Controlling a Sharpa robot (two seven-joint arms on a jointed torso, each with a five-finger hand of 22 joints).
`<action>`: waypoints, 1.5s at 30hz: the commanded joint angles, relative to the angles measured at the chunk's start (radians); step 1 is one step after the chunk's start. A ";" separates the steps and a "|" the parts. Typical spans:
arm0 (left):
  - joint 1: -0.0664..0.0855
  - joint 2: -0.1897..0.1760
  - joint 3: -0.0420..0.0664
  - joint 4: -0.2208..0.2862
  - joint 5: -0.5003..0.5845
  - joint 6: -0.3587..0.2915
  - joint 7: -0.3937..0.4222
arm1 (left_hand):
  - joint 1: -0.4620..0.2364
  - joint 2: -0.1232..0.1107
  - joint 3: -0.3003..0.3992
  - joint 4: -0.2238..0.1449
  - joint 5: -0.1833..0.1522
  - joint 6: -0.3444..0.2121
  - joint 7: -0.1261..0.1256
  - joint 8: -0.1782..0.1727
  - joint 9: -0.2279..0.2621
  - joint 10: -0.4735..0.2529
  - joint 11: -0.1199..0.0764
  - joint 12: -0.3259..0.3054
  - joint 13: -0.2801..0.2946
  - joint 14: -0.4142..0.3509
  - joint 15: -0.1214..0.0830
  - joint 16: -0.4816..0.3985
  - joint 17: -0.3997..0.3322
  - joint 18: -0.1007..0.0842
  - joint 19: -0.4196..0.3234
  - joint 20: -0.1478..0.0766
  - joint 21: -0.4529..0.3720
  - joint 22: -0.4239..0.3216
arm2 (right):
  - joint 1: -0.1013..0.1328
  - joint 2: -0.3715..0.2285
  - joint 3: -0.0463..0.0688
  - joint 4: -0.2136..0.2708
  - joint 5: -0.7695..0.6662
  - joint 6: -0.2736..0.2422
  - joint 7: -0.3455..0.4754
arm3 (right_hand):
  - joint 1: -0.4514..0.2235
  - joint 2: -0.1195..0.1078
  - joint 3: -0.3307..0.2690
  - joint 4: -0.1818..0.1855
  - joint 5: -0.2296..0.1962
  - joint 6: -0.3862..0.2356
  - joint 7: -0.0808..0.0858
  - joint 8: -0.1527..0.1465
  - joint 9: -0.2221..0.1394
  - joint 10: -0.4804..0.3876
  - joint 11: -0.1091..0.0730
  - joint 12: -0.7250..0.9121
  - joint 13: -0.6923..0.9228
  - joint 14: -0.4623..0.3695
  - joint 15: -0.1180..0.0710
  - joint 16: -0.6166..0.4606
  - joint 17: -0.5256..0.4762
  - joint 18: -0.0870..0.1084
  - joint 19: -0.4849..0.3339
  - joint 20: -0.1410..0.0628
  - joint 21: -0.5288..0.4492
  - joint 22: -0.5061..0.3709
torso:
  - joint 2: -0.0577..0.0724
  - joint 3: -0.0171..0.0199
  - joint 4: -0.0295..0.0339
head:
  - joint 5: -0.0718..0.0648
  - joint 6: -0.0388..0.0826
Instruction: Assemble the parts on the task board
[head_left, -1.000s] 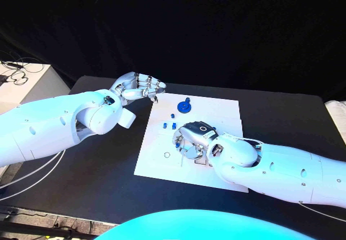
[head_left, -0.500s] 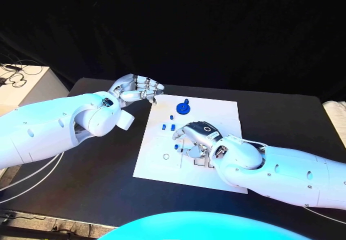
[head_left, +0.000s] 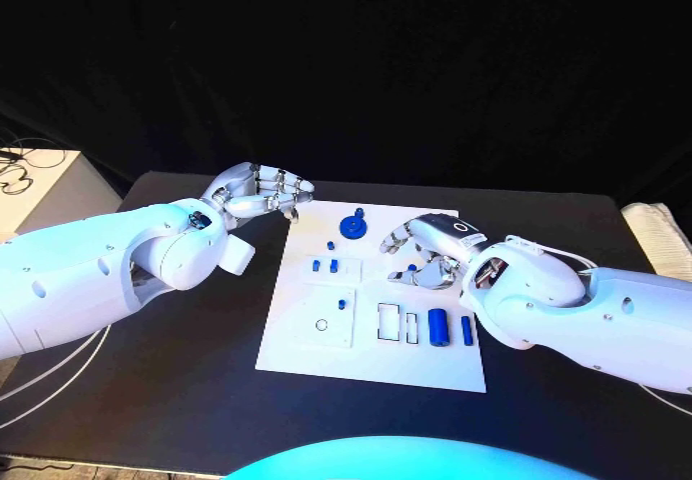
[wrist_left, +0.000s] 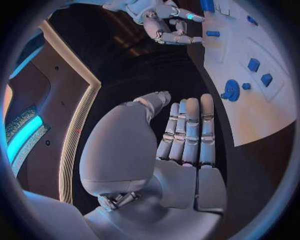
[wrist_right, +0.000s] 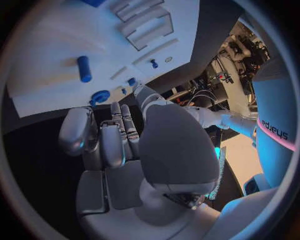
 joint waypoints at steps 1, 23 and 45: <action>0.000 0.003 0.001 0.003 0.003 0.019 0.006 | 0.009 0.003 -0.004 -0.004 0.005 -0.001 0.007 -0.007 -0.001 -0.005 0.005 -0.003 -0.001 0.008 0.002 -0.005 -0.001 0.013 0.007 -0.001 -0.005 -0.001 | 0.011 -0.020 0.000 -0.008 0.039 0.118 -0.003 | 0.042 0.008 -0.092 0.045 0.013 -0.004 -0.016 -0.011 -0.002 -0.020 0.003 0.012 0.000 -0.001 0.007 -0.006 -0.009 -0.012 -0.007 0.006 -0.014 -0.005 | 0.000 -0.0004 0.0010 | -0.012 0.010; 0.000 0.003 0.000 0.003 0.003 0.024 0.007 | 0.009 0.003 -0.004 -0.004 0.005 -0.001 0.007 -0.007 -0.001 -0.005 0.005 -0.003 -0.001 0.008 0.002 -0.005 -0.001 0.013 0.007 -0.001 -0.005 -0.001 | 0.018 -0.008 -0.005 -0.087 -0.019 0.198 -0.011 | 0.131 0.052 -0.150 0.108 -0.040 0.004 -0.020 -0.023 0.005 0.019 -0.013 0.070 0.001 0.012 -0.007 0.014 0.006 -0.018 0.012 -0.004 0.020 0.020 | 0.003 0.0016 0.0033 | -0.021 0.012; 0.000 0.001 0.000 0.004 0.003 0.025 0.001 | 0.008 0.005 -0.005 -0.003 0.005 -0.002 0.007 -0.008 -0.001 -0.005 0.005 -0.005 -0.002 0.007 0.002 -0.005 -0.001 0.012 0.007 0.000 -0.007 -0.002 | -0.001 0.037 -0.010 -0.125 -0.038 0.205 -0.014 | 0.098 0.031 0.130 0.100 -0.076 0.106 0.004 0.000 0.014 0.199 -0.032 -0.048 -0.002 0.025 -0.023 0.014 0.012 -0.031 0.037 -0.021 0.087 0.067 | 0.002 0.0015 0.0022 | -0.020 0.002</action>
